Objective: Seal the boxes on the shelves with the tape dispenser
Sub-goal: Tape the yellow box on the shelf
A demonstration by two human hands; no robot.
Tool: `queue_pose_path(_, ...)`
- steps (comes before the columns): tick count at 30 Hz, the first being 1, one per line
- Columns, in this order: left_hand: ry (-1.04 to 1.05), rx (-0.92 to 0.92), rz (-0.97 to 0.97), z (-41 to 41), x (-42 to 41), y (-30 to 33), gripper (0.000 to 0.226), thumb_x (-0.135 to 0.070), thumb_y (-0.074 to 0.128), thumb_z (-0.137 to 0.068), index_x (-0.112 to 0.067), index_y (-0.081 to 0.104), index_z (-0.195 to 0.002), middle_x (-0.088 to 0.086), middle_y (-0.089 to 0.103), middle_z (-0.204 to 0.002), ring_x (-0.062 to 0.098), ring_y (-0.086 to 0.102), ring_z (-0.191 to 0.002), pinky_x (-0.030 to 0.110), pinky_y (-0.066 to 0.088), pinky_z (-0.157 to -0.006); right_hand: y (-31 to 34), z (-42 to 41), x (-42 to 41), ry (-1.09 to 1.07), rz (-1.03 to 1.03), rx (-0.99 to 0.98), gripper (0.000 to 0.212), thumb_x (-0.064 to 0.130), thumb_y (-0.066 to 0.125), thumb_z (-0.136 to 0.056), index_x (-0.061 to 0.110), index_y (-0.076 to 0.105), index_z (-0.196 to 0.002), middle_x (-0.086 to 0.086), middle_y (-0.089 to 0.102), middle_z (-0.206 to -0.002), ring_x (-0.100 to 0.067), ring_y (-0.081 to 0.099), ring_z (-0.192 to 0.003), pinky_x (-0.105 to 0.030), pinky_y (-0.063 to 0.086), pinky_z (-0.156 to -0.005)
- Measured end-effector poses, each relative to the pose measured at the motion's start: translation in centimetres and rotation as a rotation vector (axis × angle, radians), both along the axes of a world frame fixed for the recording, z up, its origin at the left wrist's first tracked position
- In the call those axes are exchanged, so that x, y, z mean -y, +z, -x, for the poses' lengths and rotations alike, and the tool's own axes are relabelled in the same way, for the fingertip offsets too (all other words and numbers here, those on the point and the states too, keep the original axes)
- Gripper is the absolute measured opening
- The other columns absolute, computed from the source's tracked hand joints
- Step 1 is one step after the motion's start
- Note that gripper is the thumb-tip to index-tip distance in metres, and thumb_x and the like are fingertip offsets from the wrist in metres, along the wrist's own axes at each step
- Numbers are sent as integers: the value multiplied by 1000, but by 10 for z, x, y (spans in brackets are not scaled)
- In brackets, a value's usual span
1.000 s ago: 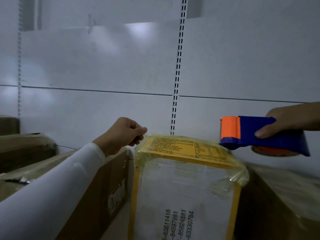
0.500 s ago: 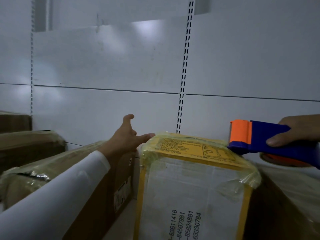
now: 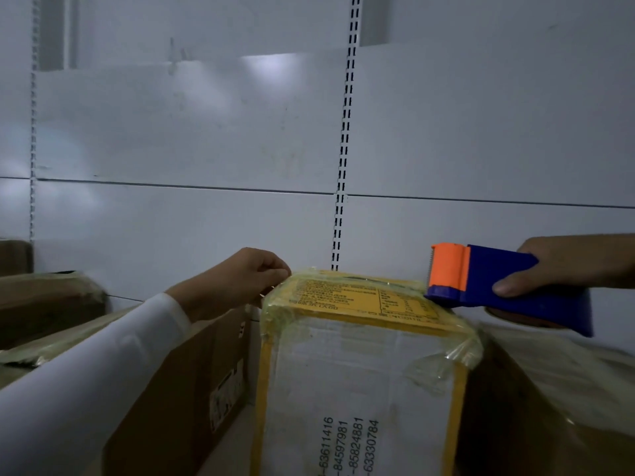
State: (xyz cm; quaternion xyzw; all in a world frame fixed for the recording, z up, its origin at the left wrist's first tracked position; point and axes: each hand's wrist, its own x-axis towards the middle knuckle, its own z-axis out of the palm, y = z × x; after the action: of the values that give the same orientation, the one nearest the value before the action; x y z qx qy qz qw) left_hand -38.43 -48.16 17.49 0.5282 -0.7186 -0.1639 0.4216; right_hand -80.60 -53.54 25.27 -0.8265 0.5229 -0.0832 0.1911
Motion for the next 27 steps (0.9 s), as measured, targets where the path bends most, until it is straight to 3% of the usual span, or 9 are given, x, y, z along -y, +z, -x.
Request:
queue_pose_path(3,85,296,90,1,-2,12,16,-18,55,-95,-13,70,-97,-2,71,-89,8,66,-75,18,50,-63,0,-5,-9,2,17,6,76,78,79,-52,13,74,-92,-14,76,-92,-34,73,-84,-29,56,-71)
queue_pose_path(5,174,488,220,6,-1,26,18,-27,60,-92,-19,69,-105,-11,67,-94,2,63,-81,19,48,-74,1,-8,-14,-4,28,4,78,75,78,-52,9,73,-94,-13,76,-91,-31,73,-83,-27,56,-69)
queue_pose_path(7,152,527,273,19,2,40,30,-34,59,-92,-21,65,-118,-9,66,-110,5,61,-97,24,46,-89,1,-12,-19,-9,41,14,71,71,78,-57,9,72,-92,-11,77,-88,-25,74,-76,-23,54,-64)
queue_pose_path(11,-15,699,67,62,16,42,47,-48,42,-96,-29,45,-139,-6,48,-143,12,45,-129,32,32,-110,-1,-16,-26,-16,27,39,59,62,76,-68,10,69,-93,-7,77,-84,-17,72,-70,-23,52,-63)
queue_pose_path(15,-71,704,-195,73,31,24,52,-51,23,-100,-31,29,-148,-10,29,-154,9,26,-140,25,14,-113,-6,-18,-30,7,20,59,61,64,72,-63,10,69,-92,-7,76,-81,-16,70,-67,-24,52,-63)
queue_pose_path(17,-74,703,-226,61,30,25,53,-54,21,-99,-36,28,-148,-14,27,-154,5,26,-139,23,13,-111,-7,-23,-29,39,25,94,65,67,72,-60,11,68,-91,-6,75,-80,-15,69,-66,-24,51,-63)
queue_pose_path(23,-62,737,-311,20,22,36,68,-68,19,-81,-45,26,-145,-18,27,-153,3,27,-137,32,14,-118,-10,-54,-25,156,4,230,40,57,68,-72,19,68,-84,0,74,-75,-9,69,-63,-18,51,-58)
queue_pose_path(27,-31,727,-271,43,21,40,47,-47,26,-101,-34,31,-146,-14,31,-152,-3,30,-126,19,15,-108,-12,-55,-26,184,-32,224,59,64,70,-62,15,67,-94,-3,75,-83,-13,70,-70,-21,53,-62)
